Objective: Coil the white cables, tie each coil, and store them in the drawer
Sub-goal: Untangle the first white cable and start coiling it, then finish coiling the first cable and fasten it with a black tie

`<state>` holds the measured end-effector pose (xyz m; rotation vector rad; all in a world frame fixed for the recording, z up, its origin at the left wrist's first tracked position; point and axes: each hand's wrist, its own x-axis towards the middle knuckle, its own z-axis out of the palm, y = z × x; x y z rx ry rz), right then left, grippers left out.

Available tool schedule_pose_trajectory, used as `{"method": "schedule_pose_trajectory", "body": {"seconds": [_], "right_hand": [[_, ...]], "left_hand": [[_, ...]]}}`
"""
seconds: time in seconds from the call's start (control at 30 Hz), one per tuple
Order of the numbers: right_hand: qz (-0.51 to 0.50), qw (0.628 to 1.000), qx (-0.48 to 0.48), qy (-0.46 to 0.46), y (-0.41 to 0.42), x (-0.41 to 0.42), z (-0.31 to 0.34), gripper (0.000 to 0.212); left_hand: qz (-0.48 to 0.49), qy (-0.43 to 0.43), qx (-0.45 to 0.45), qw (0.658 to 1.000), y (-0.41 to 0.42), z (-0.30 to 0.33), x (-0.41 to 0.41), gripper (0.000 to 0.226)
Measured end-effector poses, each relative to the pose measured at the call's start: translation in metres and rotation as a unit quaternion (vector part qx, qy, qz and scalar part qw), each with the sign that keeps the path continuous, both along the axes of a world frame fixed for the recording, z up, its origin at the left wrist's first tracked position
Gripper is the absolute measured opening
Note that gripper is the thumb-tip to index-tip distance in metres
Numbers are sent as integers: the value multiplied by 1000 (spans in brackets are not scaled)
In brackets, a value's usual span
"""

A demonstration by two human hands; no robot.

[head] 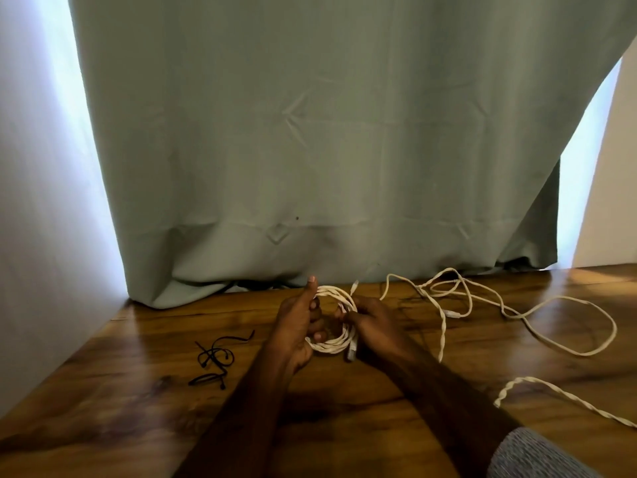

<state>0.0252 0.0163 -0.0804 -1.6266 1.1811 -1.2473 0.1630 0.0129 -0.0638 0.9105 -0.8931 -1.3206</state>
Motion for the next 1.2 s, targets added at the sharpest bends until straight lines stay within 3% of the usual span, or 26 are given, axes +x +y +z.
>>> {"method": "schedule_pose_trajectory", "body": {"seconds": [0.13,0.3,0.4,0.43,0.5,0.63,0.77,0.87,1.0,1.13,1.2], "right_hand": [[23,1000,3,4,4,0,1,30],[44,992,-64,96,13,3,3,52],[44,980,-127,148,28,11,9,18],[40,974,-150,164,33,17,10,14],[43,963,-183,195,41,30,11,25],[84,966,-198,143,53,70,16,29],[53,987,-144,42,49,102,18,38],[-5,976,-172,129,42,112,11,14],[19,965,-127,230,39,122,5,26],[35,941,-165,294,30,138,3,33],[27,934,-178,308,27,145,4,26]], "left_hand": [[-28,17,42,999,-1,0,6,59],[-2,-20,47,999,10,1,9,49],[3,-30,43,999,23,1,23,44],[-1,-30,43,999,27,0,30,43],[-1,-19,37,999,40,0,45,41],[45,22,2,999,63,4,95,35],[78,165,-19,983,78,2,166,35],[173,169,-24,970,88,0,200,28],[225,178,-14,958,79,-4,210,27],[245,175,-8,954,67,-9,206,47],[255,173,-8,951,67,-8,200,35]]}}
